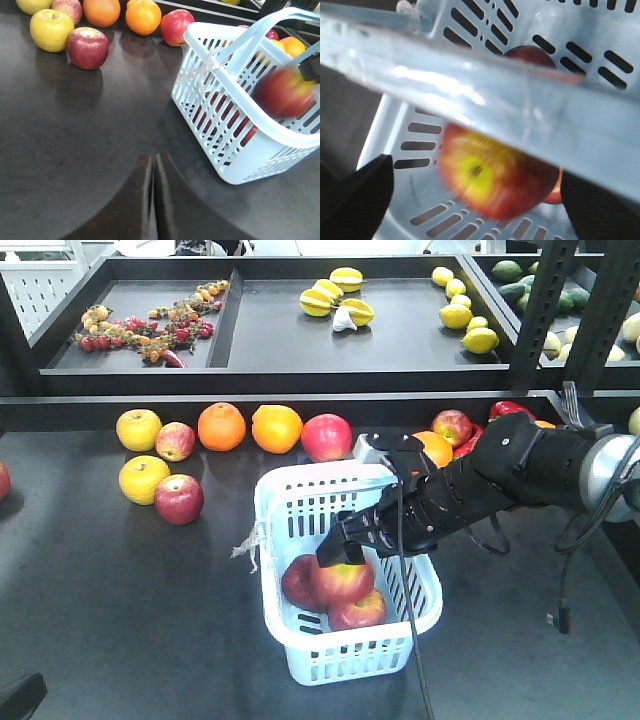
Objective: Pick three apples into basket with both arms
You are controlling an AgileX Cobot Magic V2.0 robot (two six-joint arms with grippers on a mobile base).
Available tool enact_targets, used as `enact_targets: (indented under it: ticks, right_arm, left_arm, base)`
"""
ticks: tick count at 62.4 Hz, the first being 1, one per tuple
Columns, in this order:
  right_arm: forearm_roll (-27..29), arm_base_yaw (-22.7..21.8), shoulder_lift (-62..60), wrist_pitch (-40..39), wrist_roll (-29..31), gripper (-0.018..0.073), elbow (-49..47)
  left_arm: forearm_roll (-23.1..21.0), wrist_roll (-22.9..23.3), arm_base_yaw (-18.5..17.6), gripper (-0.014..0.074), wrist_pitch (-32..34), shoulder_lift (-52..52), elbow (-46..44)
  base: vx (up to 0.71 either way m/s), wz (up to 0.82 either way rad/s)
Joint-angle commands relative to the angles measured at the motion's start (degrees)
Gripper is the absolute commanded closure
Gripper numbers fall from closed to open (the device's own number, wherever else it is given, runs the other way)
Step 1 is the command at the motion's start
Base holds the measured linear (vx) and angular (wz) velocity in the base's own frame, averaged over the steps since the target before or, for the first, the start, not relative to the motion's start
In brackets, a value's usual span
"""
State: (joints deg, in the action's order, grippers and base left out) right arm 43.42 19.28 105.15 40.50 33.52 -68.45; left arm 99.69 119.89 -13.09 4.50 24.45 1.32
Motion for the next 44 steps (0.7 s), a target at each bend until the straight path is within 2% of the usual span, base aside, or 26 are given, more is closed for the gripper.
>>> enact_targets:
  ticks: [1,11,18,27,38,44]
  right_arm:
    - [1.9,0.1,-2.8,-1.3,0.8,-0.0112,-1.6]
    - [2.0,0.1,-2.8,-1.0,0.8,-0.0080,-1.6]
    - [1.9,0.1,-3.0,1.5,0.8,-0.0008,-1.6]
    - [0.9,0.1,-5.5,7.2,0.8,0.0192,-1.6]
    - [0.0,0.1,-12.4,14.8,2.9,0.0558,-1.6]
    - [0.0,0.1,-17.6,19.0,4.8,0.0568,-1.6]
  left_arm:
    - [-0.6,0.3,-0.1,0.0604,-0.7,0.3,-1.4]
    - [-0.6,0.4,-0.1,0.0604,-0.7,0.3,-1.4]
    - [-0.6,0.4,-0.1,0.0604,-0.7,0.3,-1.4]
    - [-0.6,0.4,-0.1,0.0604,-0.7,0.3,-1.4]
    - [-0.6,0.4,-0.1,0.0604,-0.7,0.3,-1.4]
    - [-0.6,0.4,-0.1,0.0604,-0.7,0.3,-1.4]
  base:
    - [0.00,0.00]
    - [0.00,0.00]
    - [0.00,0.00]
    - [0.00,0.00]
    - [0.00,0.00]
    - [0.00,0.00]
